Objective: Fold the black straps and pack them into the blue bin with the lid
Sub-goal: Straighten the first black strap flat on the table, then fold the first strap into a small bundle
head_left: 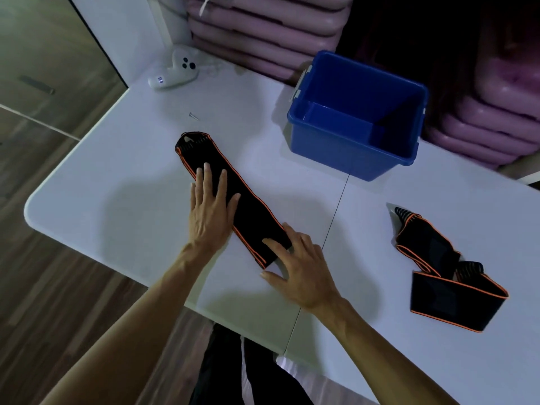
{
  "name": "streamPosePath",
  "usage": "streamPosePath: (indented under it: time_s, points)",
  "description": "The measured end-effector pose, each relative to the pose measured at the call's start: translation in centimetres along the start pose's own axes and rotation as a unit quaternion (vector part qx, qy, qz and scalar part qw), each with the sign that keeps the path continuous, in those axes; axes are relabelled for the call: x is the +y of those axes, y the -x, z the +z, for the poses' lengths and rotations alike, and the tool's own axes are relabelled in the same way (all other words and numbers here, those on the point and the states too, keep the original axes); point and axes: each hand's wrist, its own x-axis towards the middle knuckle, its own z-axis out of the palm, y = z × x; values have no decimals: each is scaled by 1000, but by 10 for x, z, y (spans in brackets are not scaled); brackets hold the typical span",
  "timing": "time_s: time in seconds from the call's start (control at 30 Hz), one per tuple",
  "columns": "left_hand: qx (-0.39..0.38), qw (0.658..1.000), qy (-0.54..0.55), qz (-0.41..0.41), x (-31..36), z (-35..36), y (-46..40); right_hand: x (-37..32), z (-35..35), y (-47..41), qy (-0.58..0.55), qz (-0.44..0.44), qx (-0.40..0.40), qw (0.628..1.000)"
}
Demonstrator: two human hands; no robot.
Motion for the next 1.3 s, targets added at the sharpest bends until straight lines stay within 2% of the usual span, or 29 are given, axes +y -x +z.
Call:
streamPosePath:
  time_s: [0.03, 0.1, 0.17, 0.23, 0.3, 0.47, 0.6, 0.73, 0.83, 0.9, 1.03, 1.1, 1.3]
  points:
    - [31, 999, 17, 16, 6, -6, 10, 3, -2, -1, -4, -8, -10, 1000]
    - [55, 992, 52, 103, 18, -16, 41, 7, -6, -3, -2, -26, -34, 999]
    - [5, 980, 60, 190, 23, -19, 79, 14, -11, -6, 3, -53, -52, 997]
    - [-75, 973, 22, 217, 18, -16, 104, 22, -17, -11, -13, -85, -67, 994]
    - [-104, 972, -7, 211, 12, -8, 111, 26, -22, -16, -33, -116, -76, 990]
    - [-1, 976, -18, 215, 19, -2, 97, 36, -20, -29, 17, -156, -22, 987]
    - [31, 975, -11, 218, 20, -3, 96, 35, -22, -36, 49, -193, 20, 980]
    - [4, 982, 3, 187, 25, -11, 98, 33, -23, -41, 45, -205, 36, 977]
    - [-41, 986, 23, 163, 29, -19, 100, 32, -27, -43, 51, -238, 10, 970]
    - [-35, 986, 26, 160, 30, -23, 99, 28, -32, -45, 45, -255, -7, 966]
    - [-21, 987, 46, 149, 30, -34, 91, 18, -43, -43, -42, -209, -21, 977]
    - [-25, 987, 55, 152, 28, -36, 90, 16, -44, -41, -61, -208, -8, 976]
    - [-46, 983, 40, 173, 21, -30, 92, 21, -27, -40, 22, -260, 61, 963]
